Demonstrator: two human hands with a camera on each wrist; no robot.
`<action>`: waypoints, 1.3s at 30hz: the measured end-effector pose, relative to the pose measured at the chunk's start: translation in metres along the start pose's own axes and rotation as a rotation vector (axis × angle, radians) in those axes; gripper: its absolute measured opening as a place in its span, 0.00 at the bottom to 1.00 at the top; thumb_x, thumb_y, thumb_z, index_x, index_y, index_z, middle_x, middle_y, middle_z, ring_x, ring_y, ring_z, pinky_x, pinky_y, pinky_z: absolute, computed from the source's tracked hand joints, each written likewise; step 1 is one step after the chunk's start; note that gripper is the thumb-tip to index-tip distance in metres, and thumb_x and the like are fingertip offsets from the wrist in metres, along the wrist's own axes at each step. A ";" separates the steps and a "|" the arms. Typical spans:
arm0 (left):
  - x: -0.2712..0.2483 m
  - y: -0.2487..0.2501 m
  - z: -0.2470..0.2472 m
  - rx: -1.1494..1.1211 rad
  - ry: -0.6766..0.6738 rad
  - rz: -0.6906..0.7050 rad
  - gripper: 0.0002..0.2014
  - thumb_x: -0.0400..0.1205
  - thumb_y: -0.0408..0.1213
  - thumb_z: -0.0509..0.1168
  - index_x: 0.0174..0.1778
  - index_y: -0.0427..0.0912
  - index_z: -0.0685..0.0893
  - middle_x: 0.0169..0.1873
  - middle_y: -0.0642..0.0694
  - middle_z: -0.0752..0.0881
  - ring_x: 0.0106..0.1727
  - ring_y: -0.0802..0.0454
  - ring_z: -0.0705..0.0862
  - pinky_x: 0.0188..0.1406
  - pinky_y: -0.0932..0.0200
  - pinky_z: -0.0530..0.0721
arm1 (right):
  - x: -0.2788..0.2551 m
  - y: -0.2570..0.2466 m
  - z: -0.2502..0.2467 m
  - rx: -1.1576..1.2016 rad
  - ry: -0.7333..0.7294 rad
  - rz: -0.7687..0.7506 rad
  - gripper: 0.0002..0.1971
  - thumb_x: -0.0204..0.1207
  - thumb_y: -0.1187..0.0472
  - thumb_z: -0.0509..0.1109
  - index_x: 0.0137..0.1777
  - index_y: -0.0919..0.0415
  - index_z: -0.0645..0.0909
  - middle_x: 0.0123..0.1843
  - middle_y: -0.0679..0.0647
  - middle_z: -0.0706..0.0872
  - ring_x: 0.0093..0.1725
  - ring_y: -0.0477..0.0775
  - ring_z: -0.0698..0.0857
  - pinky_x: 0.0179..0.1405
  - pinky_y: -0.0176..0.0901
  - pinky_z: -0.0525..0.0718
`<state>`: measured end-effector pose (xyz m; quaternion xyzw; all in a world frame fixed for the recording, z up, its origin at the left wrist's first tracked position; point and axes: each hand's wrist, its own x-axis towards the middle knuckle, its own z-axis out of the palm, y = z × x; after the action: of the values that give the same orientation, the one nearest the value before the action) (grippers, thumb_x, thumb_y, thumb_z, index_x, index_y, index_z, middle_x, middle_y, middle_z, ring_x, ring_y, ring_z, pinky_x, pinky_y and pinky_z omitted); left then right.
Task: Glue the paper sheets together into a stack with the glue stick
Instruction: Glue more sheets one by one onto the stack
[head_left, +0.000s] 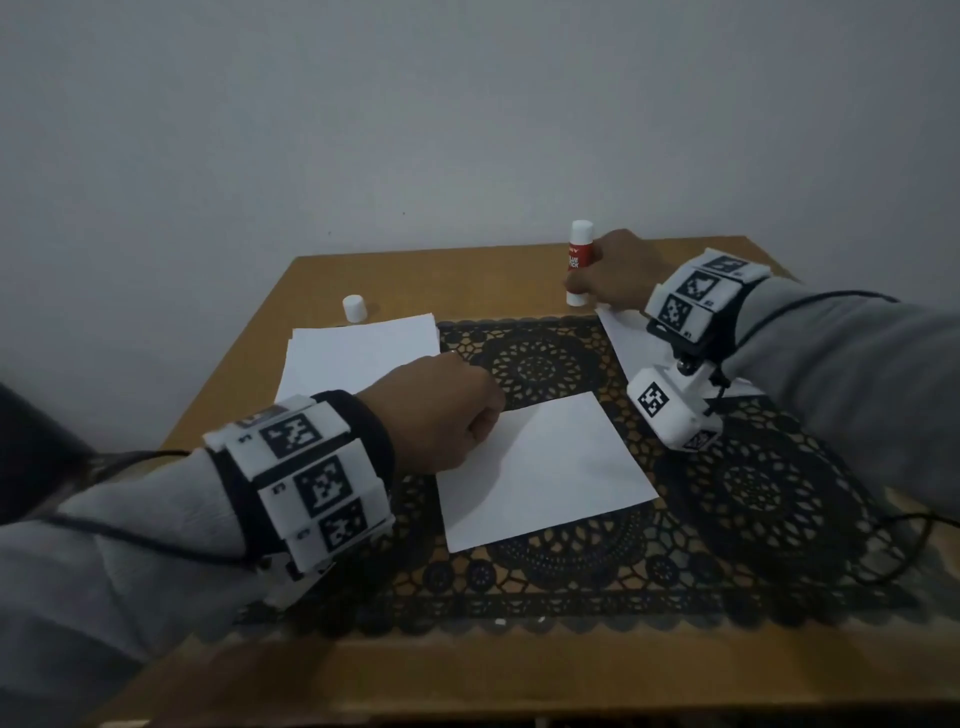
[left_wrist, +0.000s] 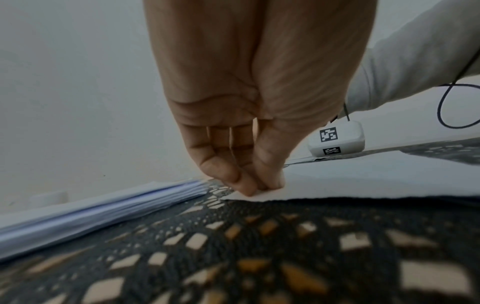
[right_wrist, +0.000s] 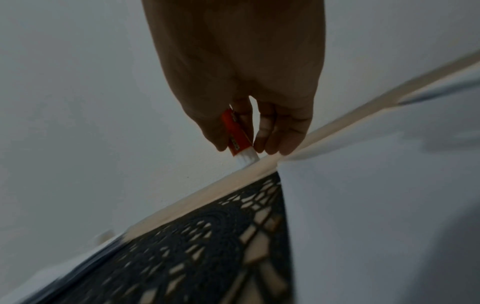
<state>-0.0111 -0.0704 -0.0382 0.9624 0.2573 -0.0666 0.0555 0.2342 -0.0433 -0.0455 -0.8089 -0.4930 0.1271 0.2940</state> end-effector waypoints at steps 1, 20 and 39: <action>-0.001 0.000 0.001 0.009 -0.001 -0.013 0.11 0.74 0.24 0.62 0.35 0.47 0.79 0.34 0.52 0.81 0.39 0.54 0.78 0.35 0.62 0.76 | -0.004 -0.001 -0.002 0.018 0.014 -0.017 0.08 0.73 0.60 0.73 0.47 0.63 0.82 0.44 0.59 0.86 0.43 0.57 0.84 0.39 0.46 0.83; -0.065 0.030 0.016 0.244 -0.190 0.034 0.26 0.85 0.49 0.55 0.80 0.46 0.64 0.69 0.43 0.73 0.67 0.45 0.75 0.68 0.49 0.77 | -0.105 -0.041 -0.034 0.447 -0.238 -0.263 0.11 0.73 0.63 0.78 0.49 0.70 0.83 0.39 0.65 0.86 0.30 0.51 0.82 0.29 0.43 0.84; -0.067 0.033 0.016 0.320 -0.170 0.048 0.27 0.85 0.50 0.53 0.80 0.43 0.63 0.68 0.40 0.73 0.66 0.43 0.74 0.66 0.47 0.78 | -0.122 -0.078 0.048 0.011 -0.266 -0.561 0.10 0.81 0.54 0.67 0.50 0.60 0.71 0.42 0.52 0.80 0.39 0.52 0.77 0.34 0.43 0.71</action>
<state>-0.0531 -0.1338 -0.0413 0.9558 0.2145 -0.1866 -0.0752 0.0954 -0.1059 -0.0470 -0.6160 -0.7305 0.1484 0.2548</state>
